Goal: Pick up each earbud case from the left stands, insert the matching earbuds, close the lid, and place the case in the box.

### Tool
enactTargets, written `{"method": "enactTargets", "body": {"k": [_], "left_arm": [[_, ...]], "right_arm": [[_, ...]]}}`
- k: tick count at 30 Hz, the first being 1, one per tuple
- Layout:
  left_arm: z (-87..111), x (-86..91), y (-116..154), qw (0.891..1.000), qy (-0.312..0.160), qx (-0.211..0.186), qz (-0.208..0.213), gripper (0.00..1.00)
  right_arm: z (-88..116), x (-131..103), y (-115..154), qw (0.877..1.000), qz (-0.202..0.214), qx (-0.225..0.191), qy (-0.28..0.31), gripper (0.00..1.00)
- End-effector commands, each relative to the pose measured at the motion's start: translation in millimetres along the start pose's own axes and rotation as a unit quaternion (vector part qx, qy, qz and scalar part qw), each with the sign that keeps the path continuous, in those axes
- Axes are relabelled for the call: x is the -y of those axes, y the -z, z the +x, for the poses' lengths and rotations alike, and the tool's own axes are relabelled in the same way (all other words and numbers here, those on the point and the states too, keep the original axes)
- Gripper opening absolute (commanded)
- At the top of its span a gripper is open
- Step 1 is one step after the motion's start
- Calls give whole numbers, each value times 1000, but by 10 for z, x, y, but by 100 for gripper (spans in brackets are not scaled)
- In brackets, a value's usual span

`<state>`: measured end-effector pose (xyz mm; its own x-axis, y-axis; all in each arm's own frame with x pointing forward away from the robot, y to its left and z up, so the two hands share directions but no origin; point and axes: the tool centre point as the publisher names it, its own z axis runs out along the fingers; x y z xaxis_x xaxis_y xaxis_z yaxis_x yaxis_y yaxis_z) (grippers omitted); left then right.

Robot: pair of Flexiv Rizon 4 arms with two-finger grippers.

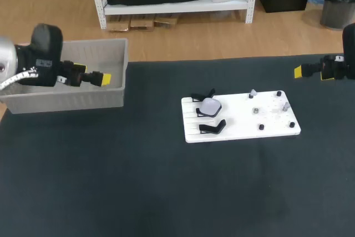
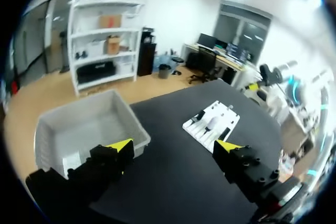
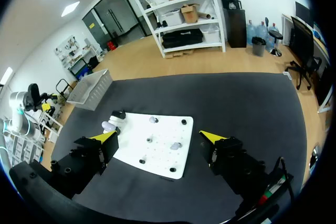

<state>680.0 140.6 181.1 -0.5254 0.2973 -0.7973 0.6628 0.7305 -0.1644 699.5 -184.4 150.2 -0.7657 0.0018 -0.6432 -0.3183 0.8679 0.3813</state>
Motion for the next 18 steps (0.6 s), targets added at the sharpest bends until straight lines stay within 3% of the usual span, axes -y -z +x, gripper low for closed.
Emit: {"method": "enactTargets", "body": {"k": [1,17,18], "left_arm": [[69,-52,29,926,-257,176,216,100],[69,-52,29,926,-257,176,216,100],[99,-1,-1,930,-253,173,203,100]], "right_arm": [[0,6,-3,1000,-1,0,0,100],[0,6,-3,1000,-1,0,0,100],[0,6,-3,1000,-1,0,0,100]]}}
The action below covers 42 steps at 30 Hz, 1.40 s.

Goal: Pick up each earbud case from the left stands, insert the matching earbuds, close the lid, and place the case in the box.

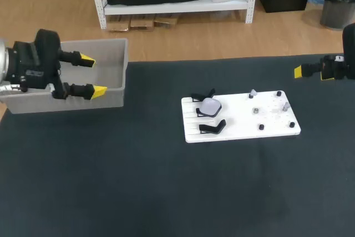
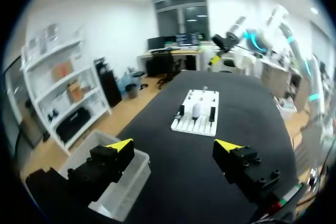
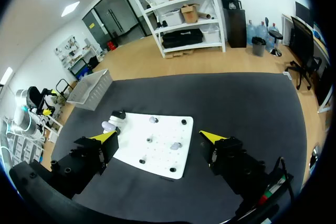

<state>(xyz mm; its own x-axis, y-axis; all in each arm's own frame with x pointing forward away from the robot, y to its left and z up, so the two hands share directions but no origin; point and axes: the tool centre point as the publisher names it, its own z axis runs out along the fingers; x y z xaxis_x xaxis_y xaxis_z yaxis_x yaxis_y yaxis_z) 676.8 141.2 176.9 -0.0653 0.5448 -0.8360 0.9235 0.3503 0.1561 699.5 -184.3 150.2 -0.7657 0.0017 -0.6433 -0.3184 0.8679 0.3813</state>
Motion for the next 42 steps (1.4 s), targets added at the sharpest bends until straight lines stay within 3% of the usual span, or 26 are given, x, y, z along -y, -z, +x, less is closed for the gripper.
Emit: {"method": "enactTargets", "body": {"k": [1,8,10,12,23,26,42], "left_arm": [[38,59,-37,986,-8,159,53,100],[-120,367,-477,991,5,124,52,100],[-153,434,-633,994,-2,98,49,100],[-203,510,-799,993,2,101,57,100],[-117,546,-1627,995,-12,57,81,100],[-106,574,-1850,993,-6,49,107,100],[-106,574,-1850,993,-6,49,107,100]], "right_arm": [[0,6,-3,1000,-1,0,0,100],[0,6,-3,1000,-1,0,0,100],[0,6,-3,1000,-1,0,0,100],[0,6,-3,1000,-1,0,0,100],[0,6,-3,1000,-1,0,0,100],[0,6,-3,1000,-1,0,0,100],[0,6,-3,1000,-1,0,0,100]]}}
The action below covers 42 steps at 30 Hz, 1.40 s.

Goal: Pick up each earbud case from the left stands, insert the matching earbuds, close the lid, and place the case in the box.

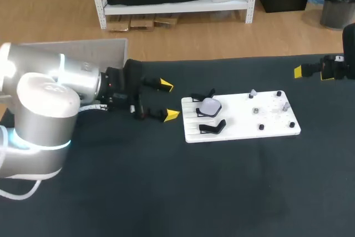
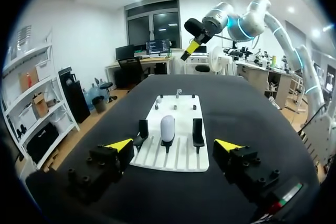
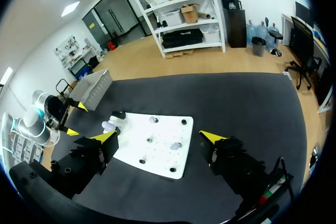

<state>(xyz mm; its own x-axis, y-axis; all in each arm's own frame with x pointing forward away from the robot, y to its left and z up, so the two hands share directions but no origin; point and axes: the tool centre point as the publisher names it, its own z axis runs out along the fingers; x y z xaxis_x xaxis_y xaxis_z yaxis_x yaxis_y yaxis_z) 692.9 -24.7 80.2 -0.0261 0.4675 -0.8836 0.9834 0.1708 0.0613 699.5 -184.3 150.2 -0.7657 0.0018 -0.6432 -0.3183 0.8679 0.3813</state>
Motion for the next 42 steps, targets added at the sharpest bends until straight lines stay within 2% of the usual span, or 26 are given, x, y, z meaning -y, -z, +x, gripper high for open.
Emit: {"method": "enactTargets", "body": {"k": [1,4,5,16,23,33,42], "left_arm": [[0,-13,-14,1000,1,0,1,100],[33,-34,-82,1000,1,0,1,100],[37,-42,-122,1000,8,25,9,100],[35,-187,-502,1000,-7,15,26,100],[45,-239,-670,999,6,17,26,100],[70,-160,-795,998,34,22,39,100],[75,-87,-951,998,40,10,49,100]], "right_arm": [[0,6,-3,1000,-1,0,0,100],[0,6,-3,1000,-1,0,0,100],[0,6,-3,1000,-1,0,0,100],[0,6,-3,1000,-1,0,0,100],[0,6,-3,1000,-1,0,0,100],[0,6,-3,1000,-1,0,0,100],[0,6,-3,1000,-1,0,0,100]]}}
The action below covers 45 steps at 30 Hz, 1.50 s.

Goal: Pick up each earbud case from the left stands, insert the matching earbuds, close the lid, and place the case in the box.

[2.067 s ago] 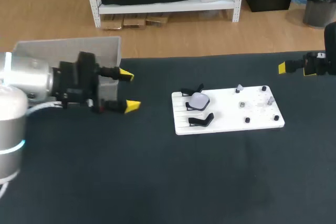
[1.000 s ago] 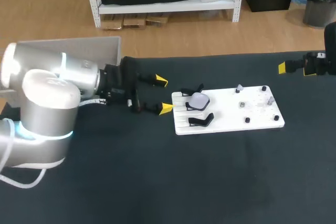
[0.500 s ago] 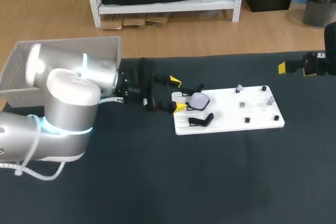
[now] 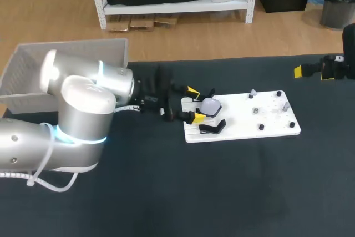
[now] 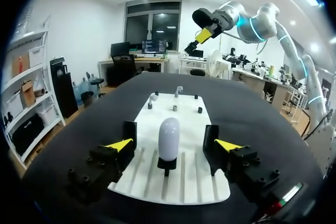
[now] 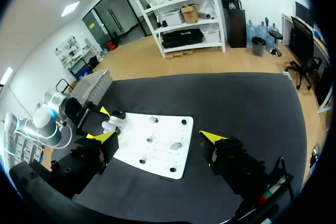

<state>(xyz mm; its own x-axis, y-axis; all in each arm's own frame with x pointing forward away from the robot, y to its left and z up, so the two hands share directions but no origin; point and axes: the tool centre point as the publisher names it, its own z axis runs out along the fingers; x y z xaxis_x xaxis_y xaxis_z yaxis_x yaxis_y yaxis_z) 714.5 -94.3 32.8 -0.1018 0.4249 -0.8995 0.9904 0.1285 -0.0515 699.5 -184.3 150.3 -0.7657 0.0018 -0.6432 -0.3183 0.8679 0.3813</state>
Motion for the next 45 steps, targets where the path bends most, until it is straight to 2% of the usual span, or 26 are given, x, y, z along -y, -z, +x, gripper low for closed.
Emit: {"method": "enactTargets", "body": {"k": [1,4,8,15,17,23,29,39,45], "left_arm": [[-16,-21,-101,1000,-1,-9,5,100],[-15,-24,-140,1000,-1,-9,10,98],[-8,-49,-177,1000,-1,-11,11,87],[20,-66,-211,1000,-1,-15,12,82],[30,-77,-224,1000,2,-14,12,74],[28,-98,-258,1000,3,-16,14,61],[38,-109,-263,1000,5,-16,15,53],[62,-105,-288,1000,9,-17,19,49],[72,-117,-302,1000,13,-15,20,44]], "right_arm": [[0,7,-3,1000,-1,0,0,100],[0,7,-3,1000,-1,0,0,100],[0,7,-3,1000,-1,0,0,100],[0,7,-3,1000,-1,0,0,100],[0,7,-3,1000,-1,0,0,100],[0,7,-3,1000,-1,0,0,100],[0,7,-3,1000,-1,0,0,100],[0,7,-3,1000,-1,0,0,100],[0,7,-3,1000,-1,0,0,100]]}}
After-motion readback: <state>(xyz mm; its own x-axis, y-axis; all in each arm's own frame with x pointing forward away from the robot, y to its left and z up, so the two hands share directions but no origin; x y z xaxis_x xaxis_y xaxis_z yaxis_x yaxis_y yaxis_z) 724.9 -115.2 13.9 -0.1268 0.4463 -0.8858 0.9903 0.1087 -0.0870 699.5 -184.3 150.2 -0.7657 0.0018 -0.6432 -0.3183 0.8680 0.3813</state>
